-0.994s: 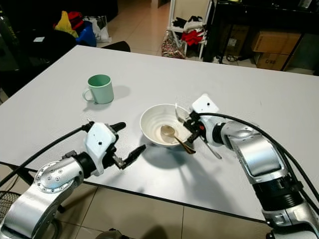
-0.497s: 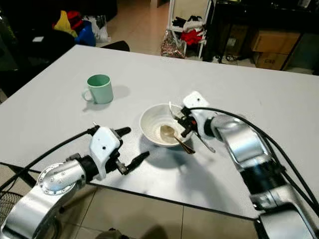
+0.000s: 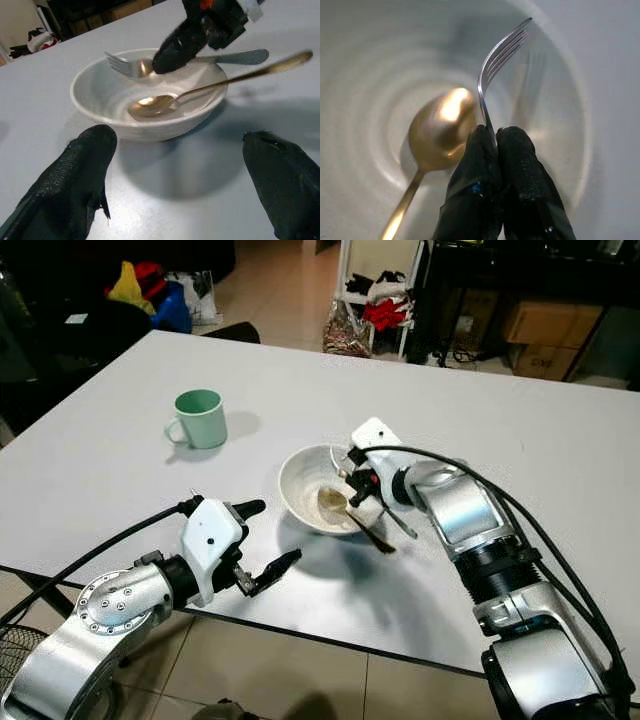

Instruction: Setting the table

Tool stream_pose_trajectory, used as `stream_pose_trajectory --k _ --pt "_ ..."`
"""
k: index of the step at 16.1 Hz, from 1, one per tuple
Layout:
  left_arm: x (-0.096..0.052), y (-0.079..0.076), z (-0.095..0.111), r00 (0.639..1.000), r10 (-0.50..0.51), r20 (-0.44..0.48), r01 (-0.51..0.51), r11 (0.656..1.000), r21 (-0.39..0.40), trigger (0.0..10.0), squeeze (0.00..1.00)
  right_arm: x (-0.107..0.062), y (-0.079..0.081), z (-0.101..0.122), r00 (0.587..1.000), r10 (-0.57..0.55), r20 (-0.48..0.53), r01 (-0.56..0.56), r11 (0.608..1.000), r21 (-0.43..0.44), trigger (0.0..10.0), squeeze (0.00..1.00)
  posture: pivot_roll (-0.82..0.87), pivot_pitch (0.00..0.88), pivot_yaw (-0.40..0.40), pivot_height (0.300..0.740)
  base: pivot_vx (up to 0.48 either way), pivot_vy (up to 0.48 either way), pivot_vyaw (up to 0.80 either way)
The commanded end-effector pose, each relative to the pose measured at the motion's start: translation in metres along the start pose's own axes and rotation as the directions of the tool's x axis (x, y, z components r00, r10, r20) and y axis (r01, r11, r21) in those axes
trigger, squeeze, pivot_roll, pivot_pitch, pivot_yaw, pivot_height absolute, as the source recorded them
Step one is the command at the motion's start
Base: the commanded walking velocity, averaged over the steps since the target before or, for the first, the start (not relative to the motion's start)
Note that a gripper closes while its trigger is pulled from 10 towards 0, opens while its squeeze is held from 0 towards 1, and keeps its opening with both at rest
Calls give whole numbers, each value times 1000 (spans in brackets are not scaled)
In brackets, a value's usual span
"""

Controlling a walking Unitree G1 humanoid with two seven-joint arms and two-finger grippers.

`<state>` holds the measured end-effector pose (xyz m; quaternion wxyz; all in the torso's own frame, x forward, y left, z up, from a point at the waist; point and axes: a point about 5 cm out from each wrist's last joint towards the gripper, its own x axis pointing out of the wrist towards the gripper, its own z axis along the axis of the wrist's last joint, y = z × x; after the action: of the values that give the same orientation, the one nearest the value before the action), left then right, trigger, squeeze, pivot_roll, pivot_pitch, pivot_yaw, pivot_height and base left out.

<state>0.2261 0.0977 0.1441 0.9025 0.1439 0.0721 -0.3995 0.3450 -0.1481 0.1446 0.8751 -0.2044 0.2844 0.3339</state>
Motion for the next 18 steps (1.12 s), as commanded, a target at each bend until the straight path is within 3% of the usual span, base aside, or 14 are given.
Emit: stream_pose_trajectory --k 1,3,4,5,6,7,8,14,15,16,18 --pt "-1 -1 2 1000 -8 -1 8 1000 8 10000 0 2 2 8 1000 24 16 -23 1000 -19 10000 0 99 0 16 740 0 0 0" --pt "-1 -2 1 1000 -10 -2 10 1000 6 10000 0 4 6 9 999 46 16 -45 999 -26 10000 12 99 0 16 740 0 0 0" --pt "-1 -2 2 1000 -10 -2 10 1000 6 10000 0 5 6 10 999 49 19 -49 998 -25 10000 275 100 0 15 740 0 0 0" --pt "0 -1 2 1000 -10 -1 10 1000 6 10000 0 5 6 10 998 52 21 -51 998 -25 10000 612 100 0 15 740 0 0 0" --pt "0 -1 2 1000 -10 0 10 1000 7 10000 0 4 5 11 998 52 24 -52 998 -26 10000 820 98 0 15 740 0 0 0" --pt "0 -1 2 1000 -11 0 11 1000 7 10000 0 4 5 11 998 53 25 -52 998 -26 10000 820 98 0 15 740 0 0 0" --pt "1 -1 2 1000 -12 2 12 1000 8 10000 0 2 3 14 998 52 37 -50 998 -34 10000 965 96 0 18 740 0 0 0" --pt "1 1 4 1000 -13 8 13 1000 7 10000 0 -17 -5 33 995 45 87 -35 993 -108 10000 1000 99 0 20 740 0 0 0" --pt "-2 5 6 1000 3 23 -3 1000 -5 10000 0 -34 -7 40 990 38 137 -18 990 -142 10000 1000 109 0 16 740 0 0 0" --pt "-2 6 7 999 10 30 -10 1000 -13 10000 0 -40 -7 41 988 30 154 -7 990 -144 10000 1000 109 0 16 740 0 0 0" --pt "-6 15 12 994 82 75 -79 996 -44 10000 0 -61 -7 54 923 -100 372 127 991 -48 10000 1000 116 0 23 740 0 0 0"
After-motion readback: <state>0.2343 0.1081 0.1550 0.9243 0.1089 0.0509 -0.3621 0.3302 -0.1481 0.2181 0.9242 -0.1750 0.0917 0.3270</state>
